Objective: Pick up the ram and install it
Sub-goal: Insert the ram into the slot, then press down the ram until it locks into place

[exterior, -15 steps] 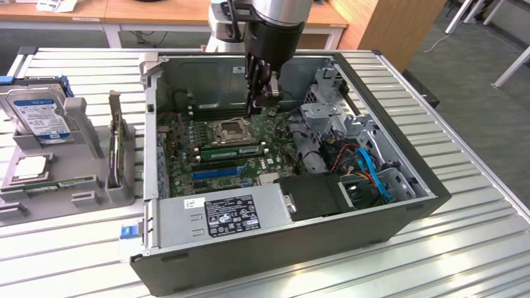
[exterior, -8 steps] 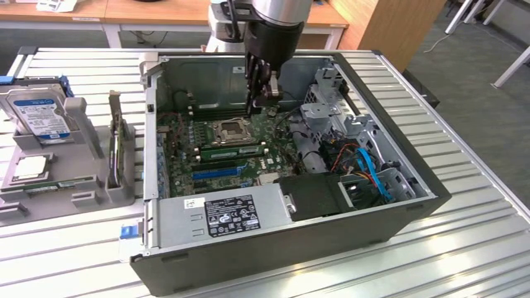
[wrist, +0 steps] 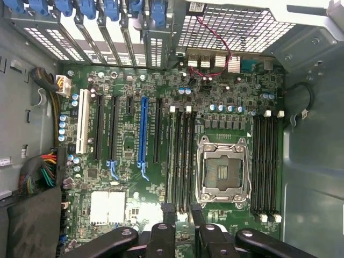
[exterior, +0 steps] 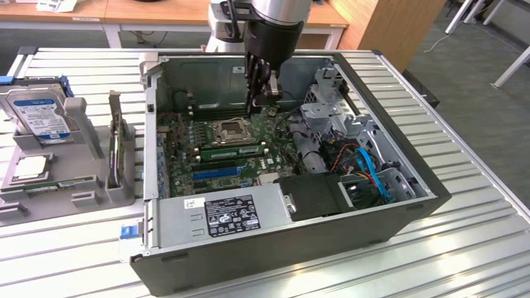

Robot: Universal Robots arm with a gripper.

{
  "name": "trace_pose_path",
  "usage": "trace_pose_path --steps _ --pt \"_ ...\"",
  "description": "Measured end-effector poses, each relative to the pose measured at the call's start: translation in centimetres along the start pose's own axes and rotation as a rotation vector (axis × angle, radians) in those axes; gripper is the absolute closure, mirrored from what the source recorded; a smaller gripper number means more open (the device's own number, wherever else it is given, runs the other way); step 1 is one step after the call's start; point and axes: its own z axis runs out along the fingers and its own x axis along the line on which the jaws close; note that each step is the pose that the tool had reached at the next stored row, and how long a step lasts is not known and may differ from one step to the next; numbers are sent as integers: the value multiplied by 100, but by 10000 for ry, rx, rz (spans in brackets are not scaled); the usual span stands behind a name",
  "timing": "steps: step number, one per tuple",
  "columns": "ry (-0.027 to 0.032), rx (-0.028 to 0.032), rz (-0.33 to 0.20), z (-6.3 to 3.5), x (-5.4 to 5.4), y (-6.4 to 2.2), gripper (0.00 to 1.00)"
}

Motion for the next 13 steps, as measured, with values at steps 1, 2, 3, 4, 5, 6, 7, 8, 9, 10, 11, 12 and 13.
trace_pose_path --steps 1,2,3,4,5,6,7,8,9,10,11,12,13 --pt "0 0 0 0 0 0 75" --pt "0 0 0 0 0 0 75" --pt "-1 0 0 0 0 0 75" --pt "0 0 1 0 0 0 75" --pt "0 0 0 0 0 0 75" --pt "-1 0 0 0 0 0 75" --pt "0 0 0 0 0 0 75" --pt "0 0 0 0 0 0 75" --pt "0 0 0 0 0 0 75" --pt "-1 0 0 0 0 0 75" --pt "0 0 0 0 0 0 75" --pt "0 0 0 0 0 0 75" --pt "0 0 0 0 0 0 75"
